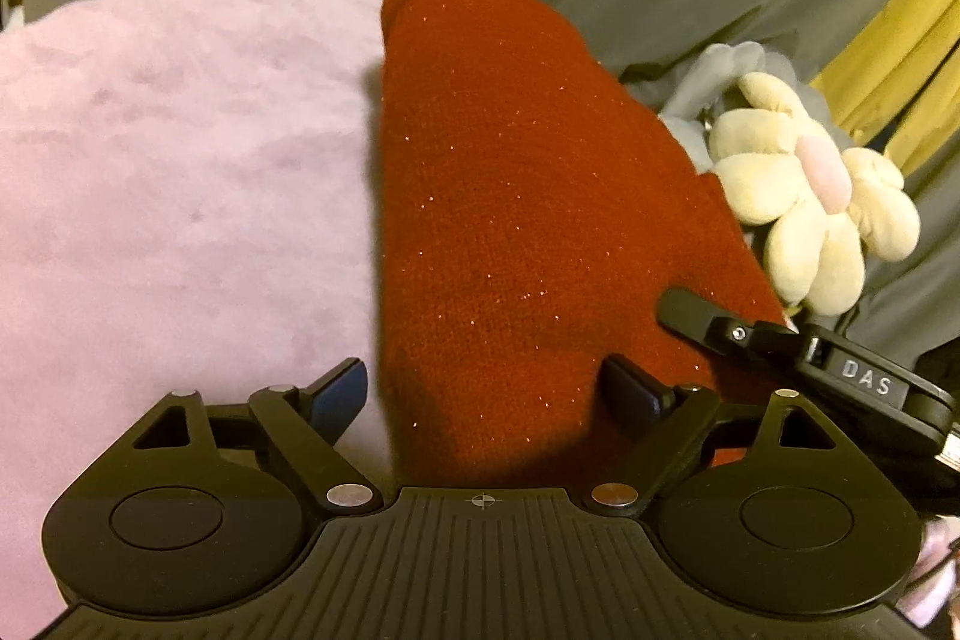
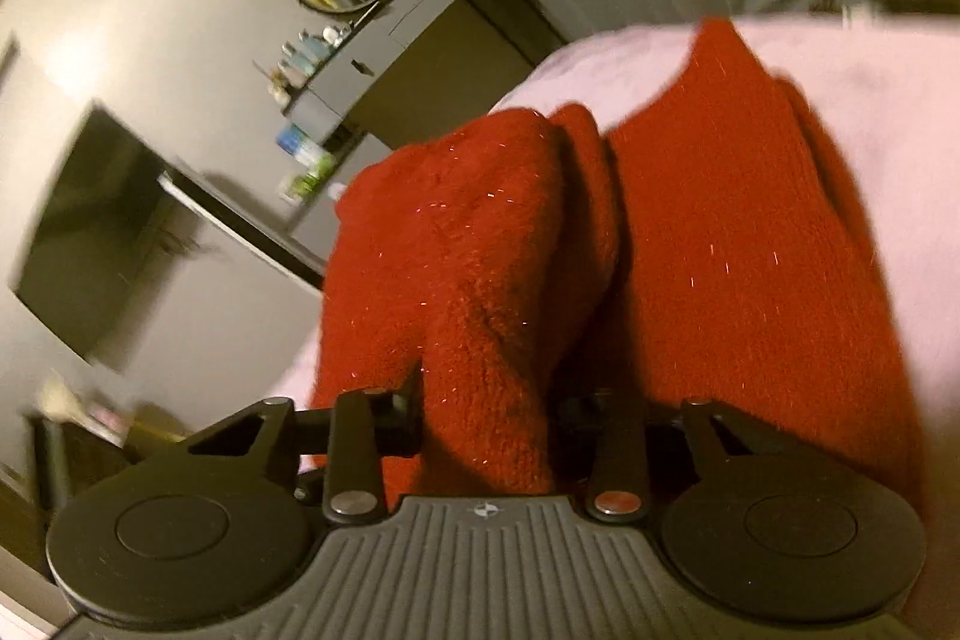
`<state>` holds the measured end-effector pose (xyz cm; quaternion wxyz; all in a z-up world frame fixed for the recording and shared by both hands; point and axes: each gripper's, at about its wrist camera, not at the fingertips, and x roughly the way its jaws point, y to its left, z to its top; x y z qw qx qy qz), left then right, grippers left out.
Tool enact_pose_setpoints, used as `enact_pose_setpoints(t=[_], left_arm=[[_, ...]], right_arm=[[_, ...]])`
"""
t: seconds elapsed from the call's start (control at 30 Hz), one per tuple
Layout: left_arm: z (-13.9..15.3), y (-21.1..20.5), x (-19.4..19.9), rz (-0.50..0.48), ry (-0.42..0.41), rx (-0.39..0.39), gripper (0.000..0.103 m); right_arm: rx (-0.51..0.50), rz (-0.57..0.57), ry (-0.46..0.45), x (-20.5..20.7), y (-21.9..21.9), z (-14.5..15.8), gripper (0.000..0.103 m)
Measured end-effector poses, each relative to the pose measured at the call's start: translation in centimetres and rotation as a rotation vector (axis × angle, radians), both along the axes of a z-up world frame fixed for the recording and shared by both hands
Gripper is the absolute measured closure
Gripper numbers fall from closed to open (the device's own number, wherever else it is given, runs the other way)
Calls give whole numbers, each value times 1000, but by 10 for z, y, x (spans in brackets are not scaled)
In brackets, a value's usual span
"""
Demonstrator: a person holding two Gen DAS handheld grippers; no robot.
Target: Fold small clothes
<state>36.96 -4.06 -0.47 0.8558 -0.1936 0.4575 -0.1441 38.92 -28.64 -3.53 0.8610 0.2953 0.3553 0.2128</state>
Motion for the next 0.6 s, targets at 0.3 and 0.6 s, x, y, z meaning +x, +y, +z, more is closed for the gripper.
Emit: enact_pose_setpoints(t=[0.3, 0.6], left_arm=[[15, -22, -56, -121, -131, 161, 9], [13, -46, -54, -184, -128, 210, 7]], right_arm=[[-479, -100, -303, -43, 39, 74, 77], [-722, -221, -377, -77, 33, 76, 77]])
